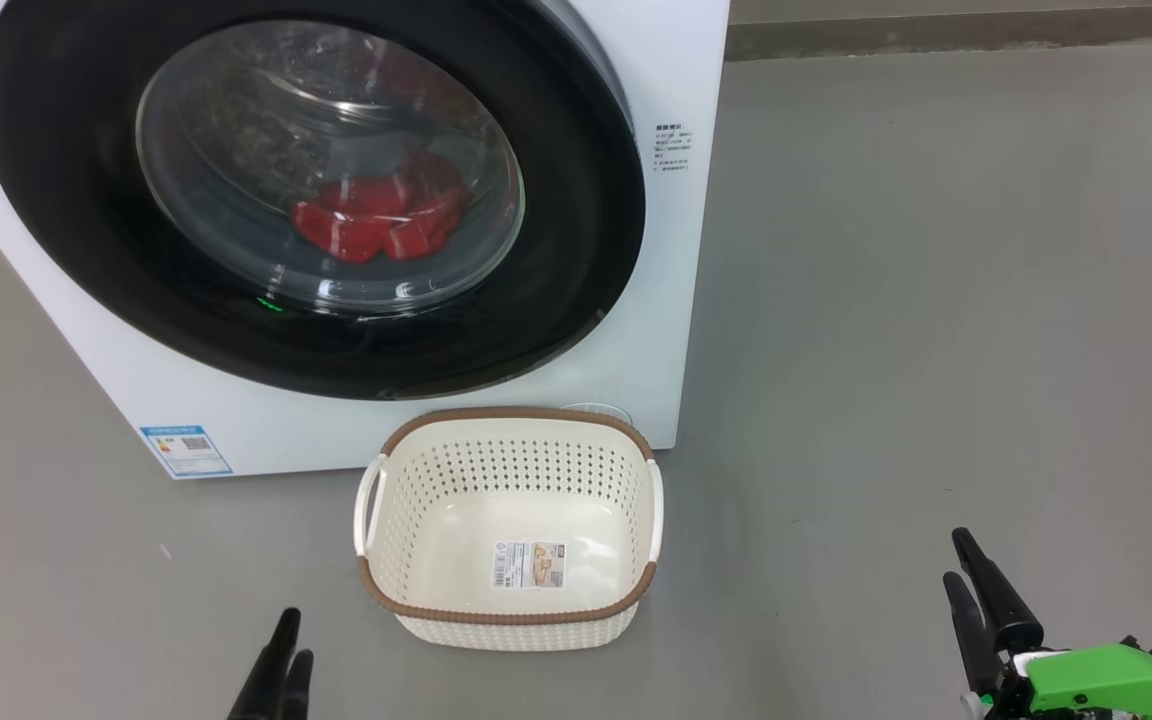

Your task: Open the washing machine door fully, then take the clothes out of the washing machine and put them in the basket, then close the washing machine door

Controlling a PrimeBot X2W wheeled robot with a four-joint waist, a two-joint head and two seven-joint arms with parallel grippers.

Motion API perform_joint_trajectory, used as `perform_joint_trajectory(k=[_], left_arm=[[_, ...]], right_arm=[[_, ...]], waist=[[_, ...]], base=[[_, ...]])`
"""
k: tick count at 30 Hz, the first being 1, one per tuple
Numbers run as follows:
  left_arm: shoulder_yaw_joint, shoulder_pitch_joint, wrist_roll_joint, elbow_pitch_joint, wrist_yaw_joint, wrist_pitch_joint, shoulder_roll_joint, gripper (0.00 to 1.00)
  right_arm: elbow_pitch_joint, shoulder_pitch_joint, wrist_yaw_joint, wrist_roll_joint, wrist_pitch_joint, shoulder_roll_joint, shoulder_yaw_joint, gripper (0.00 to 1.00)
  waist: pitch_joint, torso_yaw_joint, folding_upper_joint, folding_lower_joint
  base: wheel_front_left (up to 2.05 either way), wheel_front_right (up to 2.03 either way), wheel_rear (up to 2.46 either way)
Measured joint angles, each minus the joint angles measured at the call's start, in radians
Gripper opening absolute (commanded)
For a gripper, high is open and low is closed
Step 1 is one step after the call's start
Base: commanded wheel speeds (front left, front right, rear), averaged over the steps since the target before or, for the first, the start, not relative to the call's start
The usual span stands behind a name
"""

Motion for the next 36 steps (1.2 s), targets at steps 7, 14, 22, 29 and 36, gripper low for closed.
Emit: perform_joint_trajectory(k=[7, 14, 22, 29, 36], left_arm=[[-0.024, -0.021, 0.043, 0.0, 0.0, -0.027, 0.003, 1.0], [-0.027, -0.04, 0.127, -0.001, 0.0, -0.048, 0.004, 1.0], [-0.037, -0.059, 0.249, -0.004, 0.021, -0.07, 0.004, 1.0], [-0.053, -0.073, 0.37, -0.005, 0.034, -0.086, 0.004, 1.0], [-0.063, -0.085, 0.475, -0.005, 0.048, -0.11, 0.004, 1.0]], right_arm=[[0.007, -0.023, 0.0, -0.023, -0.019, -0.001, 0.025, 1.0], [0.01, -0.042, 0.0, -0.091, -0.041, -0.003, 0.029, 1.0], [0.013, -0.064, 0.0, -0.201, -0.062, -0.004, 0.039, 1.0], [0.017, -0.081, 0.0, -0.303, -0.082, -0.005, 0.047, 1.0], [0.016, -0.1, 0.0, -0.445, -0.103, -0.006, 0.048, 1.0]], waist=[[0.0, 0.0, 0.0, 0.0], [0.0, 0.0, 0.0, 0.0], [0.0, -0.001, 0.0, 0.0], [0.001, -0.002, 0.0, 0.0], [0.001, -0.003, 0.0, 0.0]], base=[[0.0, 0.0, 0.0], [0.0, 0.0, 0.0], [0.0, 0.0, 0.0], [0.0, 0.0, 0.0], [0.0, 0.0, 0.0]])
